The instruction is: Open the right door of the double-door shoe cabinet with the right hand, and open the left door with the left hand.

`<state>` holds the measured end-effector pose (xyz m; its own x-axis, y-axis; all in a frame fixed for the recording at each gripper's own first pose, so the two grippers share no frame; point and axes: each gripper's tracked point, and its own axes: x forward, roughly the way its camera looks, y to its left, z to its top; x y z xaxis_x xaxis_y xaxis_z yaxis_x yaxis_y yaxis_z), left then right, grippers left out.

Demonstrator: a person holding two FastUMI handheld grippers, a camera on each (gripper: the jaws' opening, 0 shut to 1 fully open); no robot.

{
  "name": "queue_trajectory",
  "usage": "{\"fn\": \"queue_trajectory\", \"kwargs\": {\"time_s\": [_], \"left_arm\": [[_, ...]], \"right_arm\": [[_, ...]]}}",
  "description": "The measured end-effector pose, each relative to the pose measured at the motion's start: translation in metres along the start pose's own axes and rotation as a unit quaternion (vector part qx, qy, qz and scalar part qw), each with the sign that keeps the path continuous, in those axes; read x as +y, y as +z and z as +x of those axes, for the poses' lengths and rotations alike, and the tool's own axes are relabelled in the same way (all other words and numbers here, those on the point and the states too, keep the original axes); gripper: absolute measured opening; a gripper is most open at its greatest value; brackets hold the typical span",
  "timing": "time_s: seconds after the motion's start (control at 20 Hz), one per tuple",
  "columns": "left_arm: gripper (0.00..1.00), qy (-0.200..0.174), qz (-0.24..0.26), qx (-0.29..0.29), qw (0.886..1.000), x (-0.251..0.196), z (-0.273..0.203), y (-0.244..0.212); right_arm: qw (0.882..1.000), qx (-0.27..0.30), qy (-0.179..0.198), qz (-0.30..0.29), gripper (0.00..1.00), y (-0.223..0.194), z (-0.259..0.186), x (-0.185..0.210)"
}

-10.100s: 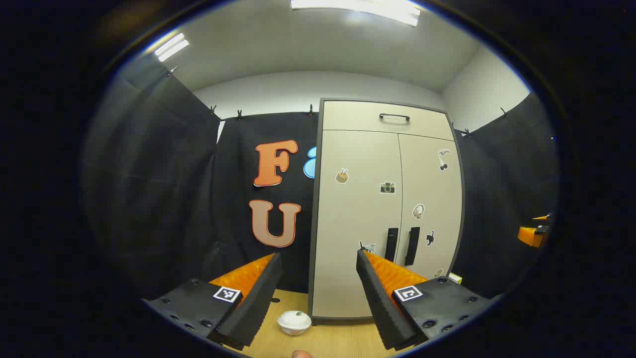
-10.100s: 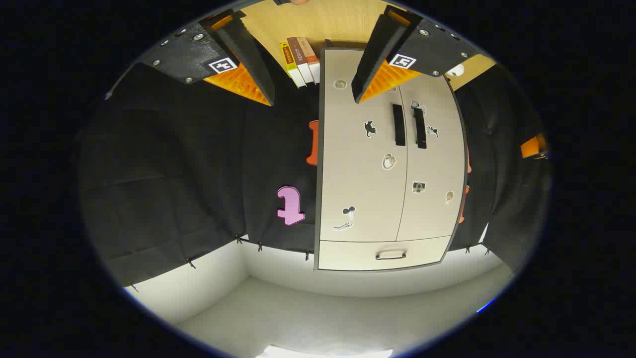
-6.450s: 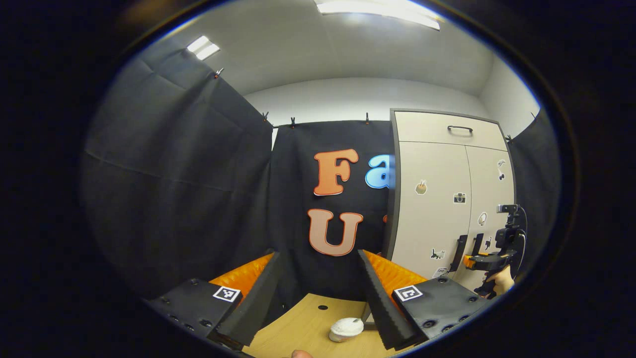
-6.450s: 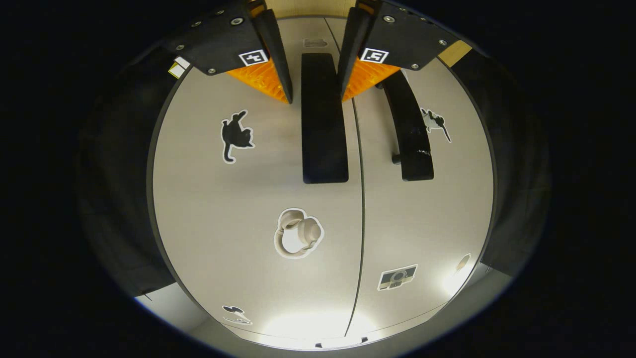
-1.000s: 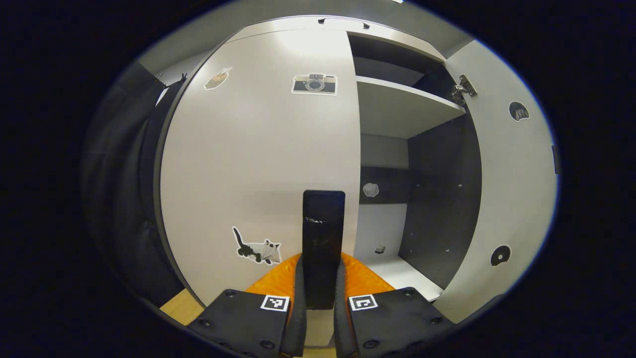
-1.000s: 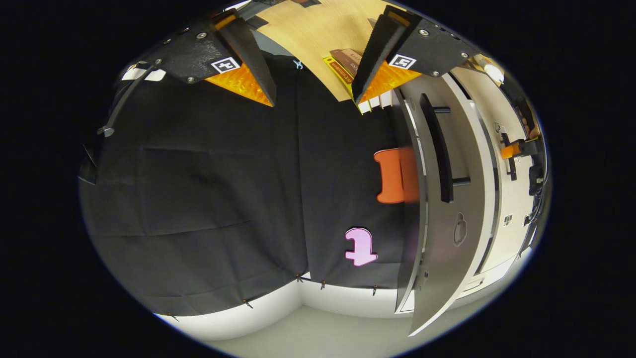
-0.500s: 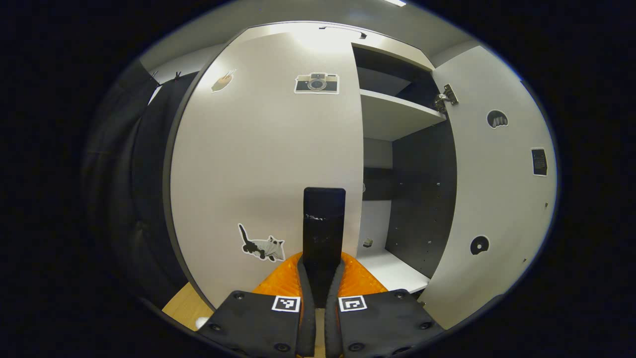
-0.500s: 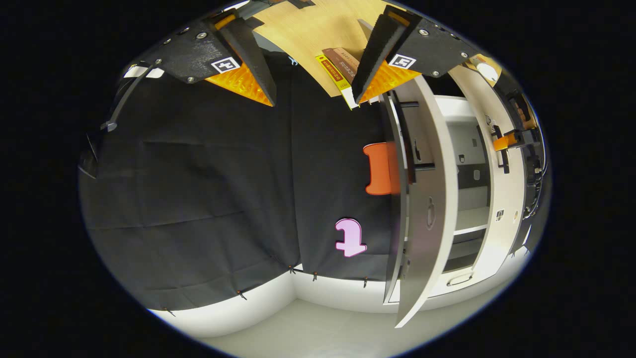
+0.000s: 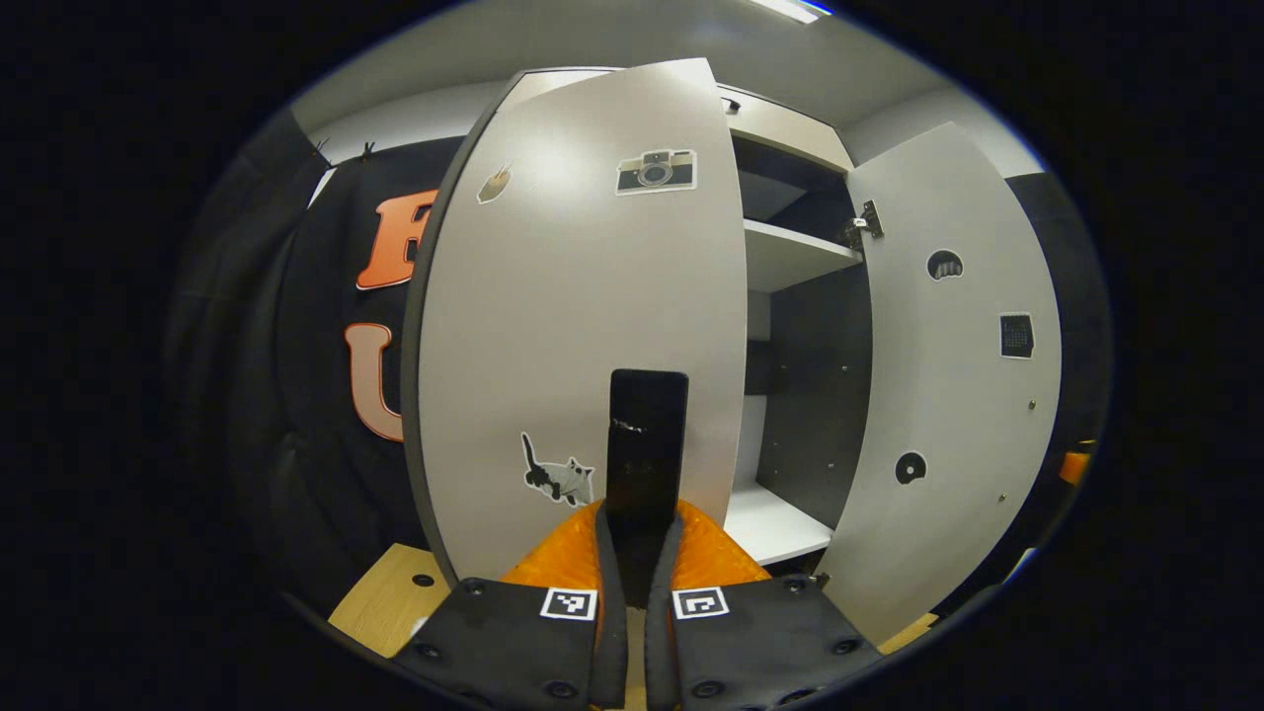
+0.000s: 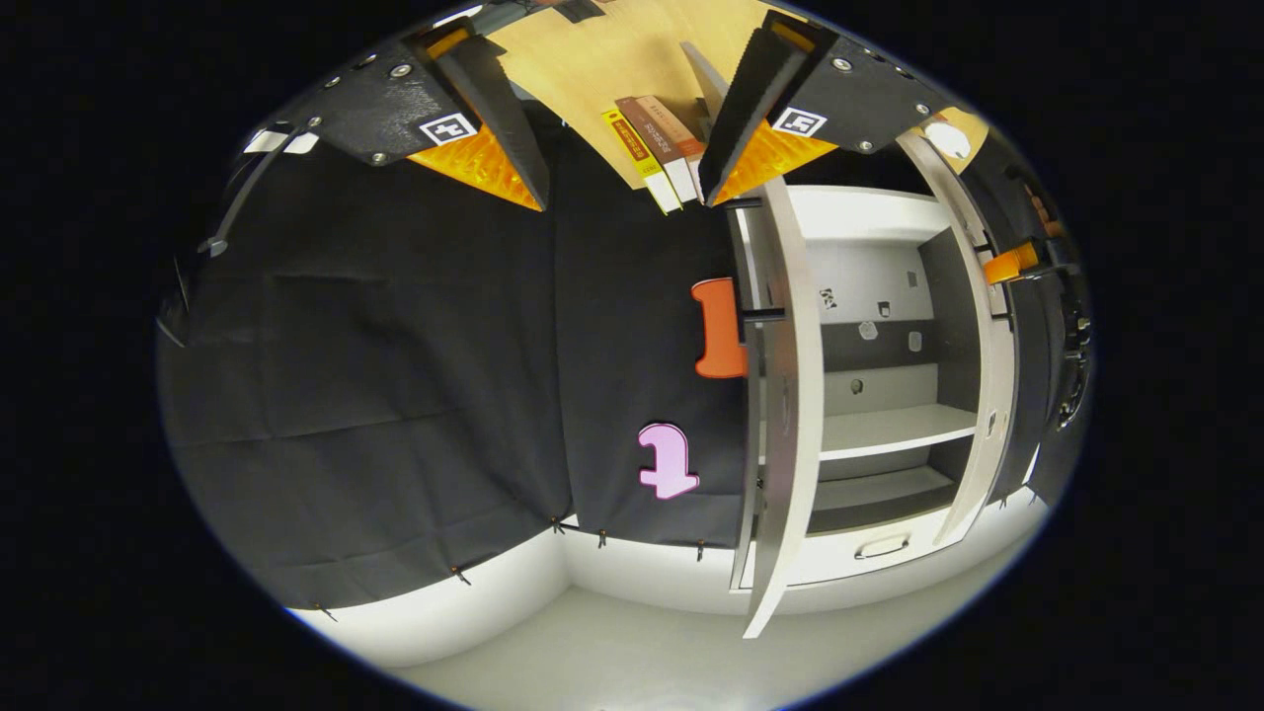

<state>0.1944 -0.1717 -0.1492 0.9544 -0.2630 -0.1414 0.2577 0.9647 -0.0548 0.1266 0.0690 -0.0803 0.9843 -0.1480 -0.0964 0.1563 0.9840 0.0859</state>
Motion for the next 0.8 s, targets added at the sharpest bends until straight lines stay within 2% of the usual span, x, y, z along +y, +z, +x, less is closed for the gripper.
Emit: {"fn": "queue_trajectory", "kwargs": {"time_s": [0.1,0.15,0.2,0.25,0.3,0.8], "left_arm": [[0.14,0.003,-0.002,0.002,1.000,0.002,-0.002,0.000],[0.14,0.004,-0.002,0.001,1.000,0.002,-0.002,0.000],[0.14,0.005,-0.001,0.002,1.000,0.003,-0.003,0.001],[0.14,0.006,-0.001,0.001,1.000,0.004,-0.003,0.000],[0.14,0.007,-0.001,0.001,1.000,0.006,-0.005,0.000],[0.13,0.025,0.006,0.000,1.000,0.021,-0.013,0.001]], "right_arm": [[1.000,-0.002,0.006,-0.001,0.93,0.001,-0.004,0.007],[1.000,-0.004,0.009,0.000,0.99,0.003,-0.006,0.010],[1.000,-0.007,0.011,0.000,0.93,0.005,-0.009,0.013],[1.000,-0.008,0.014,0.002,0.98,0.005,-0.009,0.016],[1.000,-0.009,0.016,0.003,0.93,0.004,-0.011,0.019],[0.999,-0.021,0.034,-0.004,0.93,0.005,-0.018,0.052]]}}
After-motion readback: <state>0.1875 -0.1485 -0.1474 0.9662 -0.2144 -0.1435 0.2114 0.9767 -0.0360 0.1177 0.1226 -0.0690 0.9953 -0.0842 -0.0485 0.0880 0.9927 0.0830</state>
